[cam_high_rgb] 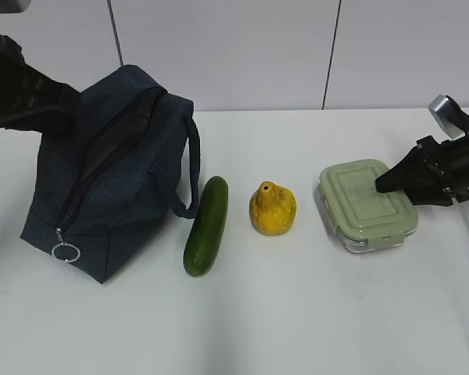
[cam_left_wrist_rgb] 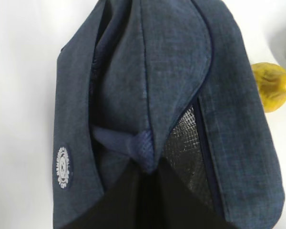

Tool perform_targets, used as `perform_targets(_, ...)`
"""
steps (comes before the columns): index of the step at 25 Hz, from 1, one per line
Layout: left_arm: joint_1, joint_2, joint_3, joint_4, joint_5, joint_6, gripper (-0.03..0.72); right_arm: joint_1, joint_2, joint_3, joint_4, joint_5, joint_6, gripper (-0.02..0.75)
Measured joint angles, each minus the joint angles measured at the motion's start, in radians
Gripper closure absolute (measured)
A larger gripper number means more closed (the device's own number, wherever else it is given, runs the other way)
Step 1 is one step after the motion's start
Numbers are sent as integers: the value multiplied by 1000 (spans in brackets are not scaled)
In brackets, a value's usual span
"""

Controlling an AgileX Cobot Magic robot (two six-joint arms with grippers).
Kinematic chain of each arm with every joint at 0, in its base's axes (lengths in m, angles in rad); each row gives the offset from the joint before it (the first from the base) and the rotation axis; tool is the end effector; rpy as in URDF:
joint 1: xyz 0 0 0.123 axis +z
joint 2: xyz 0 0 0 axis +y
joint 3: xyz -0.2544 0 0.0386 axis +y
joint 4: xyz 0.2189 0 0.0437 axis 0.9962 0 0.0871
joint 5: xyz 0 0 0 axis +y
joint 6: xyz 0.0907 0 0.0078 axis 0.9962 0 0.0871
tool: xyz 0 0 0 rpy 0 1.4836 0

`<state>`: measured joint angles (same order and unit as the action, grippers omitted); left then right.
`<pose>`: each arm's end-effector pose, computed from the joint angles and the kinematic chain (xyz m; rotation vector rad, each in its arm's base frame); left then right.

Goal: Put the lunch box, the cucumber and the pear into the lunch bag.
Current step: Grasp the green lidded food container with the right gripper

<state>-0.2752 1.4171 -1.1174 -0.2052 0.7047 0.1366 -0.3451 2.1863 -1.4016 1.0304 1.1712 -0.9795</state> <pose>0.2631 -0.0868 0.2863 0.3723 2.4612 -0.2896 0.3664 -0.0553 0.1289 -0.0696 2.5696 1.1762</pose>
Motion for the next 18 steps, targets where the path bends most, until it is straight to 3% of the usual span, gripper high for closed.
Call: perform_targets(18, 0, 11, 0, 0, -10, 0, 685, 0, -12, 0, -6, -7, 38, 316)
